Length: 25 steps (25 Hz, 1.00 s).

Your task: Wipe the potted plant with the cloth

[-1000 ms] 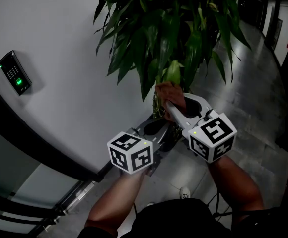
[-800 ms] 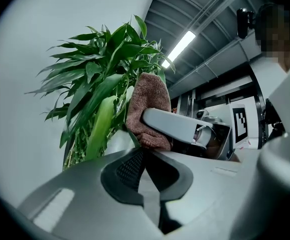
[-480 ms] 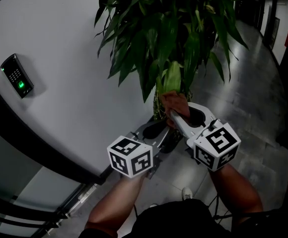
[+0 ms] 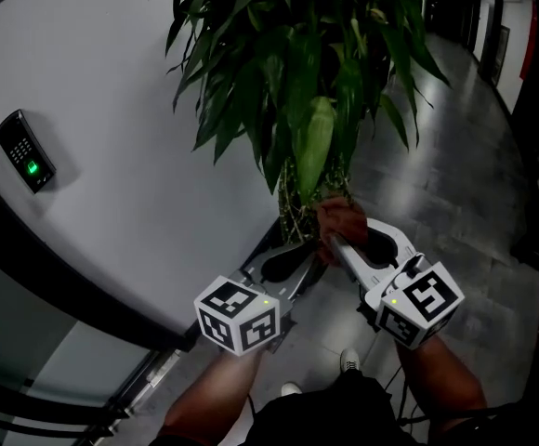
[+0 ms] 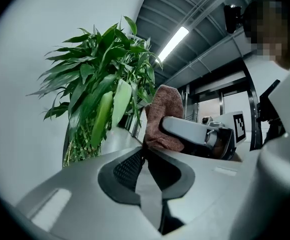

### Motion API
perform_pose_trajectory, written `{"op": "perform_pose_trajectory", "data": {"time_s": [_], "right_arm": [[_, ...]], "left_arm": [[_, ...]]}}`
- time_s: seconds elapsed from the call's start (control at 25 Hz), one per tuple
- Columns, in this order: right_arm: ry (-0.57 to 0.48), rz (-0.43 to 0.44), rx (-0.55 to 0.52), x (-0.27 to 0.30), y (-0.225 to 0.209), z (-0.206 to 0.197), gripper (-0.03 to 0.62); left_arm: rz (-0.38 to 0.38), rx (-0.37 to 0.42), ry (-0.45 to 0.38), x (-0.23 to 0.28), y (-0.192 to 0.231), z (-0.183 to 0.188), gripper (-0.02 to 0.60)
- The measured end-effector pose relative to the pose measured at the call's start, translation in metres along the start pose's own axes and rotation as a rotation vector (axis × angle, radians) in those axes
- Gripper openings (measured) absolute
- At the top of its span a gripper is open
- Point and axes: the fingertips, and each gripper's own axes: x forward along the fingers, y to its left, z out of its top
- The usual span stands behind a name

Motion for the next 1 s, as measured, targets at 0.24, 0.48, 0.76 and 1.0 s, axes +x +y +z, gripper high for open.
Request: {"op": "perform_pose_trajectory", "data": {"time_s": [0.24,0.48,0.76,1.0], "right_arm": [[0.023,-0.039,0.025,-0.037,0.000,-0.021,0.077],[0.058,-0.043,0.098,-0.072,0.001,-0.048,0.077],[0.144,-0.061,0.194,-0.128,0.004,-0.084,0.077],[0.134,-0.009,0.188,-0.174,0.029,-0.089,0.077]], "left_arm": [[0.027,-0.016,-0.031,-0.013,-0.005,-0.004,0.017],[0.068,0.072,0.015,-0.021,-0.024,-0.024,0.017],[0.043,-0.016,0.027,-0.031,-0.064,-0.050,0.017],[0.105,0.014,0.044,-0.045,-0.097,-0.070,0.017]]}}
